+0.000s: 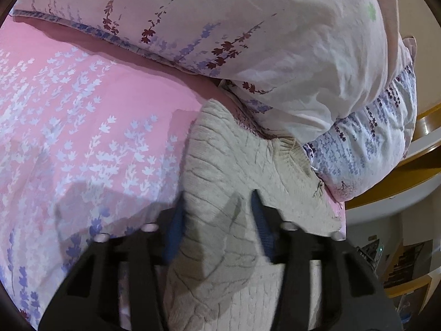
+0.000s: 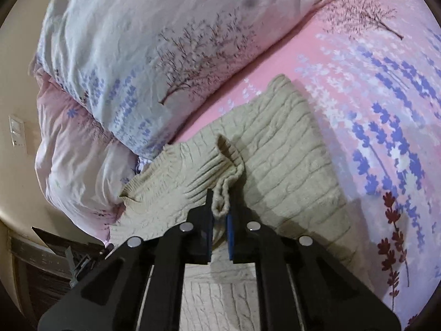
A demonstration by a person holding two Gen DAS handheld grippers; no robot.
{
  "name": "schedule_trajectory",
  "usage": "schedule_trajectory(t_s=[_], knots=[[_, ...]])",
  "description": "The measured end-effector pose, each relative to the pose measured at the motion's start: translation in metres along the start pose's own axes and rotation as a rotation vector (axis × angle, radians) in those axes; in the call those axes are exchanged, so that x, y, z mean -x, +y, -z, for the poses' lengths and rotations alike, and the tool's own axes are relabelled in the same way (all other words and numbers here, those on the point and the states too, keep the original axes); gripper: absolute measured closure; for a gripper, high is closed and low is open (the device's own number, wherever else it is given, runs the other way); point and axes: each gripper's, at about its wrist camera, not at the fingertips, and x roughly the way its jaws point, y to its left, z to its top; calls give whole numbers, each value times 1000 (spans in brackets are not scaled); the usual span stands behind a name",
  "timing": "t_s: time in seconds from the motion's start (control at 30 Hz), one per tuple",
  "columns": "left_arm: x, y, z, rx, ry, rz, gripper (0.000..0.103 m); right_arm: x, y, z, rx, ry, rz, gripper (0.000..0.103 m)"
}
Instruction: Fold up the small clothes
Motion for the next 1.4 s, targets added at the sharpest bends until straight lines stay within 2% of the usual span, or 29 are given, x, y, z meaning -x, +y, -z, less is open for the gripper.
schedule_trajectory(t_s=[0.07,0.1,0.13,0.23,0.3,0.47,0.53,0.6,0.67,0.73,0.8,0.87,0.9,0.97,1.07,1.27,1.4], knots=[[-1,2,-4,13,-4,3,81,8,1,2,3,-29,-28,96],[-1,3,-7,17,-8,10,91,11,2,2,6,-39,-38,96],[0,3,-9,19,-13,20,92,13,5,3,16,-48,-43,96],[8,-1,-13,-1,-50,28,95,25,13,6,56,-94,-64,96],[13,-4,-15,-18,-77,24,95,31,14,10,90,-126,-32,96],[8,15,-15,21,-92,-31,95,14,-6,28,52,-50,69,96],[7,23,-14,40,-102,-43,95,12,-5,35,72,-54,85,96],[6,24,-14,27,-116,-54,96,12,2,37,115,-52,112,96],[4,14,-14,-29,-113,-91,96,12,8,36,160,-40,152,94],[10,2,-11,-96,-130,-105,95,24,11,35,183,-82,202,75],[23,-2,-10,-118,-144,-75,95,39,13,33,198,-155,231,57],[35,-6,-8,-123,-165,-53,95,48,19,32,231,-200,210,57],[42,-12,-4,-151,-181,-45,95,48,23,31,248,-196,192,57],[46,-26,7,-225,-161,-10,95,39,33,31,291,-155,148,57],[34,-43,23,-317,-113,-34,94,20,46,35,350,-90,123,57],[0,-30,19,-244,-10,-127,94,-10,53,42,383,9,211,46],[-2,-16,22,-190,-13,-92,94,-16,53,46,408,7,237,44]])
